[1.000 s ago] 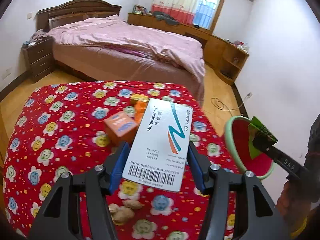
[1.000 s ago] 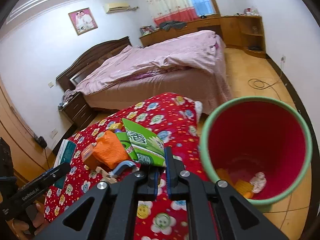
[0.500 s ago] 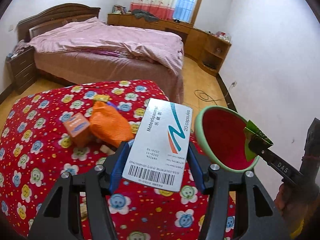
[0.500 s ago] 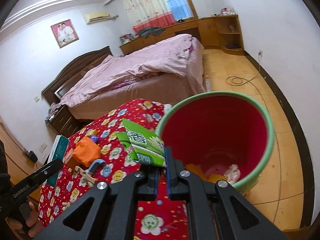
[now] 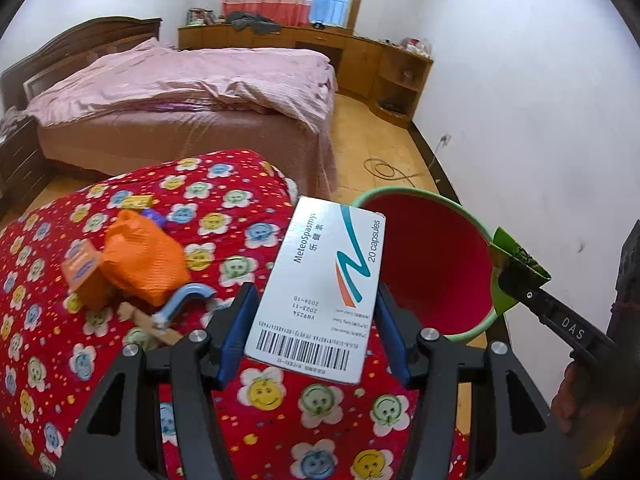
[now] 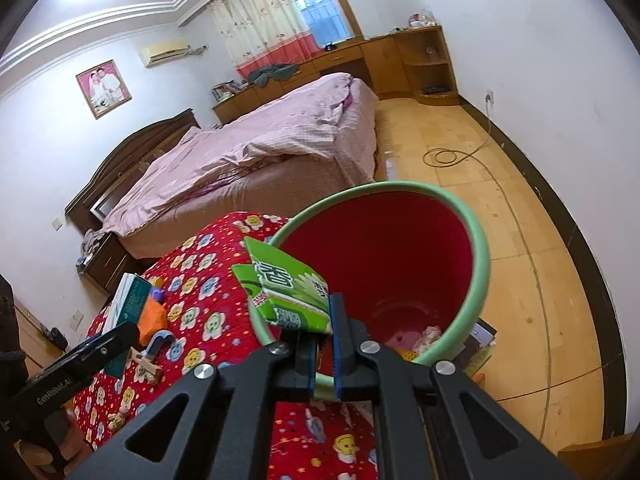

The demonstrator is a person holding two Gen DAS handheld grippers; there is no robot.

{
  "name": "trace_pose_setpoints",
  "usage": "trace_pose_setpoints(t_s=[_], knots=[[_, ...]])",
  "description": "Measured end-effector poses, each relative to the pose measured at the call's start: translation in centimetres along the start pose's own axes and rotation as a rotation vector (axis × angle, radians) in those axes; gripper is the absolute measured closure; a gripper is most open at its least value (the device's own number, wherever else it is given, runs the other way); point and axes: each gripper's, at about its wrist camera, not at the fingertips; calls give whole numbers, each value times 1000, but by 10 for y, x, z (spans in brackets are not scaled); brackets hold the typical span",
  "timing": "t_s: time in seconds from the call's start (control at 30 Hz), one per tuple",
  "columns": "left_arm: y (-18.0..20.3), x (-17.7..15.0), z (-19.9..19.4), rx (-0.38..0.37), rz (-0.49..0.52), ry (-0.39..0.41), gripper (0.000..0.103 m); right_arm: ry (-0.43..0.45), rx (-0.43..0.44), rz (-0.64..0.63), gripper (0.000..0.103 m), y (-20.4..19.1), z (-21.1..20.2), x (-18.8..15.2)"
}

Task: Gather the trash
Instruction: 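Carry the white box and green carton over the red bucket with both tools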

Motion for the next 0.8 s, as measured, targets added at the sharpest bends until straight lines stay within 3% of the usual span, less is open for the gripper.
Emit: trace_pose_setpoints(t_s=[0.8], knots=[[48, 4, 100, -61, 106, -140, 45, -31, -43, 99, 95, 54, 22, -1]])
Point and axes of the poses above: each gripper's, at about its wrist camera, not at the fingertips, and z roughly the way its jaws point, y to its right, x to its top, and after that the axes turned 9 degrees about -x, right-handed
